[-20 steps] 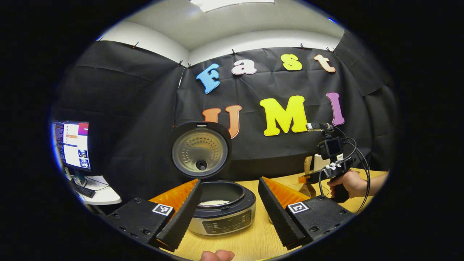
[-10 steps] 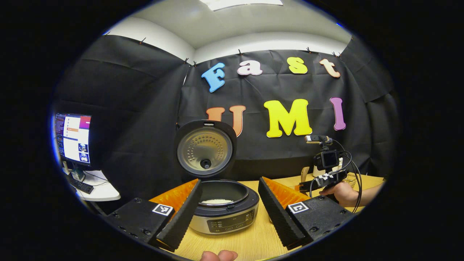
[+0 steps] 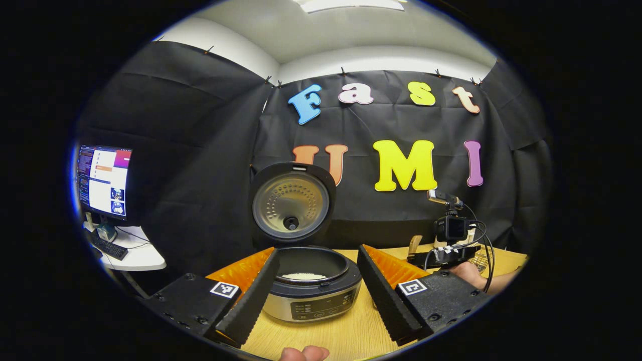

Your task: Close the left gripper, press the button to open the rice cooker; take a wooden spoon from the chopstick holder with the right hand, scoop a spoonful of rice and pour it into the rice cooker, then put the wooden spoon back into the chopstick holder.

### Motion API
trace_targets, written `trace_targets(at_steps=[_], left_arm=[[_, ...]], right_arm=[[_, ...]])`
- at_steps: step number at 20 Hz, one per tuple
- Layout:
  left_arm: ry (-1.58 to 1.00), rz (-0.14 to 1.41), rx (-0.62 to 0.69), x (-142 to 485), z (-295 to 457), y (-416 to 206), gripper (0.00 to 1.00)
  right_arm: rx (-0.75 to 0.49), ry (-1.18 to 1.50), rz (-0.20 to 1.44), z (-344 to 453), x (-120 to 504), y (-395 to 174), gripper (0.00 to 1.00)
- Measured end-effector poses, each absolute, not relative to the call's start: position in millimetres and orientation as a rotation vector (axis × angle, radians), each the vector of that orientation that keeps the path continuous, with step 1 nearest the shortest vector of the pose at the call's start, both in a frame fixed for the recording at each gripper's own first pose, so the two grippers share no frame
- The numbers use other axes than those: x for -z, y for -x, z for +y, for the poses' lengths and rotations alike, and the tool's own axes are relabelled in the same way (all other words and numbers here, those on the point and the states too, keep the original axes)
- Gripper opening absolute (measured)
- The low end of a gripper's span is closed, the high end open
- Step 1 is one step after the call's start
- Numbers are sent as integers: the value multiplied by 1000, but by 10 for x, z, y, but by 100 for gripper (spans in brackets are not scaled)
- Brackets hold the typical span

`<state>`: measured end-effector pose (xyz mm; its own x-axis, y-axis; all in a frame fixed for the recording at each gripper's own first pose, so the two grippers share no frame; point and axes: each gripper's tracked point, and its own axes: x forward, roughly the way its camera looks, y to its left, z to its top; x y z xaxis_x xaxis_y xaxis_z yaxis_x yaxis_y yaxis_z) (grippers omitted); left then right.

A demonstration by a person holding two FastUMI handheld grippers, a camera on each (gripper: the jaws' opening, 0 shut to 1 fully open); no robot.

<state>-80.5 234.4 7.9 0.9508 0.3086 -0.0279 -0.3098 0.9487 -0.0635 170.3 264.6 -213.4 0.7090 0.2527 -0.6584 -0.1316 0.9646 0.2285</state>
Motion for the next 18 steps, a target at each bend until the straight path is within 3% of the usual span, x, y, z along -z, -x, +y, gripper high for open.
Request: trace_targets(at_steps=[13,14,15,18], left_arm=[[93,26,-335,-61,2372,801,99],[87,24,-336,-72,2378,808,95],[84,20,-337,-81,2377,813,99],[85,22,-346,-70,2401,816,99]], right_arm=[[-241,-433,818,2825,2071,-1665,0],[-238,-449,822,2823,2070,-1683,0],[-235,-471,828,2831,2076,-1678,0],[-236,-542,843,2843,2053,-1683,0]])
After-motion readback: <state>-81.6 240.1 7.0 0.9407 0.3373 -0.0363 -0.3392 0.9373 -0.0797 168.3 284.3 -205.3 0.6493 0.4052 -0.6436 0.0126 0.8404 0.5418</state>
